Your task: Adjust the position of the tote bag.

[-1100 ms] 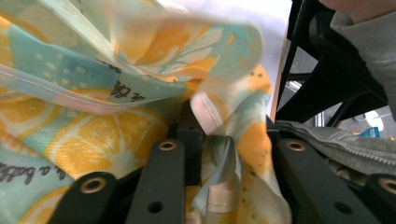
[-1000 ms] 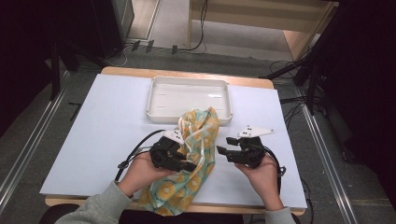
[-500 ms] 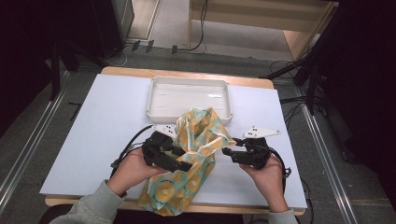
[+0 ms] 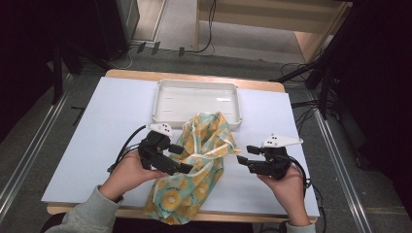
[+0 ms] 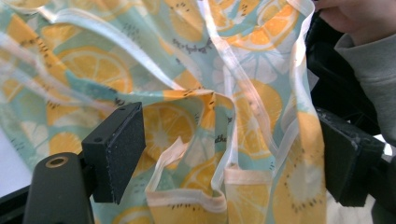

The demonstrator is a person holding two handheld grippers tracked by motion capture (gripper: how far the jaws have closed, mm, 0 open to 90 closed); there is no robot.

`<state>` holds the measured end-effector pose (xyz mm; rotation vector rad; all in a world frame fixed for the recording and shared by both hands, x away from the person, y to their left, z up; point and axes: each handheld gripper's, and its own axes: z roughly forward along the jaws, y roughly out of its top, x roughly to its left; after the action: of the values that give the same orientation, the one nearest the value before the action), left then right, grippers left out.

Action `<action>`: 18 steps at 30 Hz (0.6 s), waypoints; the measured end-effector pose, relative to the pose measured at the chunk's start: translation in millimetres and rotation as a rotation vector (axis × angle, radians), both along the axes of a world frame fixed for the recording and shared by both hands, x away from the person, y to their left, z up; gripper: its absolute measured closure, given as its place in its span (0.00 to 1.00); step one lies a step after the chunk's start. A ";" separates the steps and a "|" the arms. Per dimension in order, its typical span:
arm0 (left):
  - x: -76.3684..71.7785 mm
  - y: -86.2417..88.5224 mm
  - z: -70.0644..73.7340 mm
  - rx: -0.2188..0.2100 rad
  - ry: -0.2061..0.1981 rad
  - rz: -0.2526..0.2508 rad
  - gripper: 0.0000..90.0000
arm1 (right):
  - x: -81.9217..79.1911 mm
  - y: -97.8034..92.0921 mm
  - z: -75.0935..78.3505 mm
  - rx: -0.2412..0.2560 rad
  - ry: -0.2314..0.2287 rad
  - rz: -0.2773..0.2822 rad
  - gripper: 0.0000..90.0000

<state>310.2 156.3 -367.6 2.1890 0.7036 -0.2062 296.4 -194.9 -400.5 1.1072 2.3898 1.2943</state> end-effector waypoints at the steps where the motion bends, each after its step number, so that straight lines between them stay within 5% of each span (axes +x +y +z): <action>1: -0.4 1.0 0.9 0.000 0.003 -0.009 0.20 | -0.4 -0.9 0.9 0.001 0.002 0.002 0.51; 5: -5.5 1.7 6.1 -0.023 0.015 -0.034 0.17 | -1.8 -2.8 5.5 0.003 -0.003 -0.005 0.51; 8: -9.6 0.2 10.0 0.002 0.004 -0.056 0.16 | -3.3 -3.5 10.3 0.001 -0.010 -0.005 0.51; 18: -5.3 17.1 16.4 0.005 -0.021 0.007 0.21 | -1.8 2.0 15.7 0.003 -0.001 -0.016 0.54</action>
<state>304.9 173.4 -351.2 2.1899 0.7003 -0.1780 294.6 -192.9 -384.9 1.1245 2.3739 1.2935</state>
